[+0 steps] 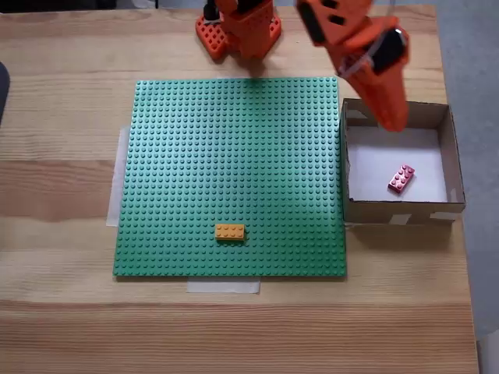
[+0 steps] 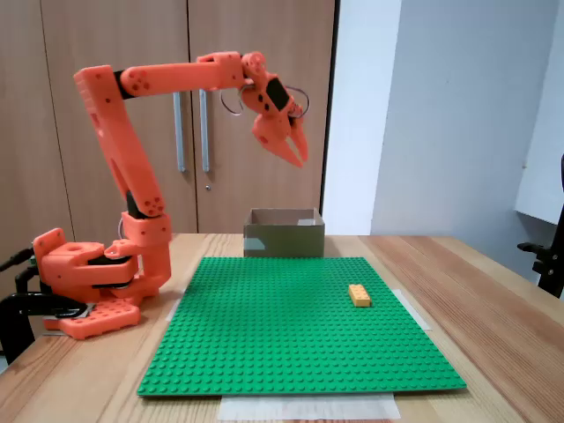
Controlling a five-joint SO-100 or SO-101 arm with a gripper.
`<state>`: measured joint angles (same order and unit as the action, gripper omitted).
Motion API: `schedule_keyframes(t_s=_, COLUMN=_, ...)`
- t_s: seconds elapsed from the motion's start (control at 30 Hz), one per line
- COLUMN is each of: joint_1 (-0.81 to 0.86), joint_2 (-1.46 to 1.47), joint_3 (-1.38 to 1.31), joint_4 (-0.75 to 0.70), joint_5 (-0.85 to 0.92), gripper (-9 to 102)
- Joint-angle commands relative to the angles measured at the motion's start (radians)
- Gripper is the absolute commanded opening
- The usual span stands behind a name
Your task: Pick the red lego block and put it in the box.
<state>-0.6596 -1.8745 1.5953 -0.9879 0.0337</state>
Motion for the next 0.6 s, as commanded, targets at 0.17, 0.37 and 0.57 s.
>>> schedule_keyframes(t_s=0.17, joint_1=0.170, joint_2=-0.221, joint_3=0.035, joint_4=0.015, joint_5=-0.017, gripper=-1)
schedule_keyframes(t_s=0.37, joint_1=0.285, joint_2=-0.299, joint_3=0.075, joint_4=0.018, joint_5=-0.060, gripper=-1)
schedule_keyframes(t_s=0.57, joint_1=0.399, joint_2=-0.403, joint_3=0.167, joint_4=0.025, joint_5=-0.067, gripper=-1)
